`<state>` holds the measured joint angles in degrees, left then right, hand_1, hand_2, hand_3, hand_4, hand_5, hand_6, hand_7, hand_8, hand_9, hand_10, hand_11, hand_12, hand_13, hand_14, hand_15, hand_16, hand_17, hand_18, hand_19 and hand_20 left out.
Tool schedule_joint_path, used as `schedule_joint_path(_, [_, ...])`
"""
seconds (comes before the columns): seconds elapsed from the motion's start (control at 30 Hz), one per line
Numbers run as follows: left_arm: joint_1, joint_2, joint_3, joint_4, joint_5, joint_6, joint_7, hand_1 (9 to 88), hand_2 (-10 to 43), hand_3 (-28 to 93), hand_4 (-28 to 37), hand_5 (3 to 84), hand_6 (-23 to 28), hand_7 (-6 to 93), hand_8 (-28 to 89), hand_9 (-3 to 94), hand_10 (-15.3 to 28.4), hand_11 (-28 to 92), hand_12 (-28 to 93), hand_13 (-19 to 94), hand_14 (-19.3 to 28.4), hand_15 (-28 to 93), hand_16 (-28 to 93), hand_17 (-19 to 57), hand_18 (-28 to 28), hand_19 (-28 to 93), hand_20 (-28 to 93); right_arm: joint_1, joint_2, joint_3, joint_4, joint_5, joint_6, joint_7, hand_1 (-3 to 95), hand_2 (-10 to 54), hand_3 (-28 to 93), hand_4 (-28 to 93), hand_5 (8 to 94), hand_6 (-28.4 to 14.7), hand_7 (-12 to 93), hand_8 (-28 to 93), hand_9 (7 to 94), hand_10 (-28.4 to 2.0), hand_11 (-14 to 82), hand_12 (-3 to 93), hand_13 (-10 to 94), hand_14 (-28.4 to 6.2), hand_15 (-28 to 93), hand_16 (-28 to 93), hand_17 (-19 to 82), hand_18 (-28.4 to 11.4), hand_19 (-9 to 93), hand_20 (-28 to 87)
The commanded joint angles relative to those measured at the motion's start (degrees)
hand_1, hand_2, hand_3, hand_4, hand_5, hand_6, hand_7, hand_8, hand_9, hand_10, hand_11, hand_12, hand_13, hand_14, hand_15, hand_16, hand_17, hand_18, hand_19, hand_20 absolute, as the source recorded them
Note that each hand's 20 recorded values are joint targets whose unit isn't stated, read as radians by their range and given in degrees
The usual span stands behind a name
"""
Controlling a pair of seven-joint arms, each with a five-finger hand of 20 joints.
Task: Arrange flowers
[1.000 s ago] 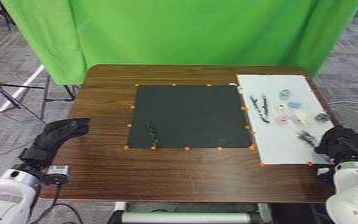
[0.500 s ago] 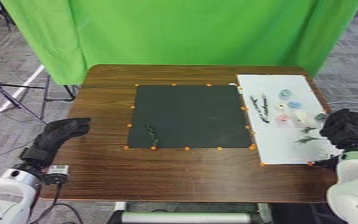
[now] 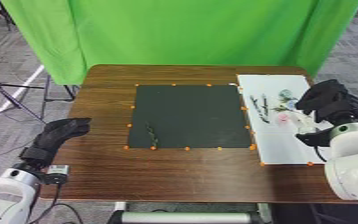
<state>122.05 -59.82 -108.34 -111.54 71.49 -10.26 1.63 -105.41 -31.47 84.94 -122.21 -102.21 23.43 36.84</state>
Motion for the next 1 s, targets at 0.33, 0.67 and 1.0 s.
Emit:
schedule_joint_path(0.33, [0.72,-0.67,-1.52,-0.99,-0.41,-3.88,-3.47,23.2,-1.3,60,-23.8,46.0,5.6,11.4,-5,44.4,16.5,17,12,35,19.5,18,1,4.4,13.7,11,16,25.44,-9.83,-24.31,1.88,16.48,-2.96,-3.87,69.9,-9.5,45,0,73.5,-5.8,36,19,91.3,-11.4,26.6,40.5,94,-0.3,58,29,74,-3.9,89,41])
schedule_joint_path(0.67, [0.25,-0.92,-2.35,-0.98,-0.85,-7.19,-6.01,22.1,-1.3,60,-25.6,45.8,6.0,10.1,-5,43.2,16.9,16,12,34,19.9,17,1,3.9,13.6,11,16,31.54,-15.26,-35.21,8.03,28.35,-0.27,-1.47,72.0,-9.5,42,1,73.0,-6.6,38,17,91.6,-11.5,25.4,38.5,94,-1.2,55,26,75,-2.6,86,39])
schedule_joint_path(1.0, [-0.18,-1.39,-3.52,-1.25,-1.76,-11.25,-9.92,21.0,-0.3,59,-27.1,45.4,6.6,8.3,-4,42.2,17.1,15,12,33,20.0,16,1,3.4,13.5,10,15,35.90,-17.46,-39.85,11.28,39.83,1.54,1.35,73.3,-9.5,40,1,73.2,-7.0,37,16,92.5,-12.0,22.2,37.8,94,-0.9,53,24,76,-2.4,84,38])
